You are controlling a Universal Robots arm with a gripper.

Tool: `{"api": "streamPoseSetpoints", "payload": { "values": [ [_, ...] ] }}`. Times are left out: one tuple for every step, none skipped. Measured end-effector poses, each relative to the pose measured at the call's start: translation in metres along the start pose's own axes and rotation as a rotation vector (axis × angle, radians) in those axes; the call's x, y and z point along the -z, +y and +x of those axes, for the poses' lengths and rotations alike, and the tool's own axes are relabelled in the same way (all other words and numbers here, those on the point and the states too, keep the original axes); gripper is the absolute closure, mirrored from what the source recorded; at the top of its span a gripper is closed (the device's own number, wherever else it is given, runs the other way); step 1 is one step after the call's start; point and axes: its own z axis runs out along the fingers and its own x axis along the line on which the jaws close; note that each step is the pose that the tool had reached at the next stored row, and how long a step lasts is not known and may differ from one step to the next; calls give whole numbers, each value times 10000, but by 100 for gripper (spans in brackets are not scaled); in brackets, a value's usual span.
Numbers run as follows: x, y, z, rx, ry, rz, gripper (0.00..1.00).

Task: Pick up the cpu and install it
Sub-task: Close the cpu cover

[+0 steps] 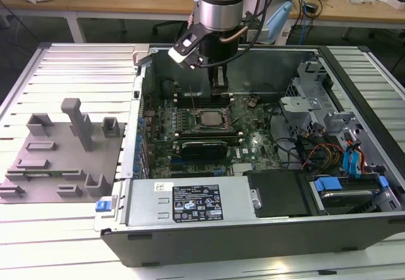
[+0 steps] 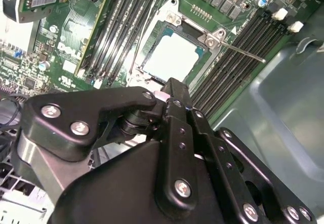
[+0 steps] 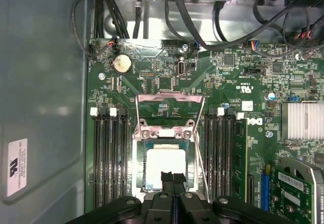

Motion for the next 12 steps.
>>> {"api": "streamPoseSetpoints", "payload": {
  "values": [
    [22,1,-1,0,-1,1,89],
    [44,2,-1,1,-1,1,89],
    [71,3,-1,0,0,0,89],
    [110,5,-2,-1,-1,1,89],
    [149,6,-3,0,0,0,89],
    [163,7,-3,0,1,0,89],
    [164,7,-4,0,-1,0,89],
    [164,7,-3,-1,0,0,89],
    [164,10,-4,-1,-1,1,89],
    [164,16,-4,0,-2,1,89],
    [164,28,-4,0,-2,2,89],
    [162,48,-4,0,0,1,89]
  ]
}}
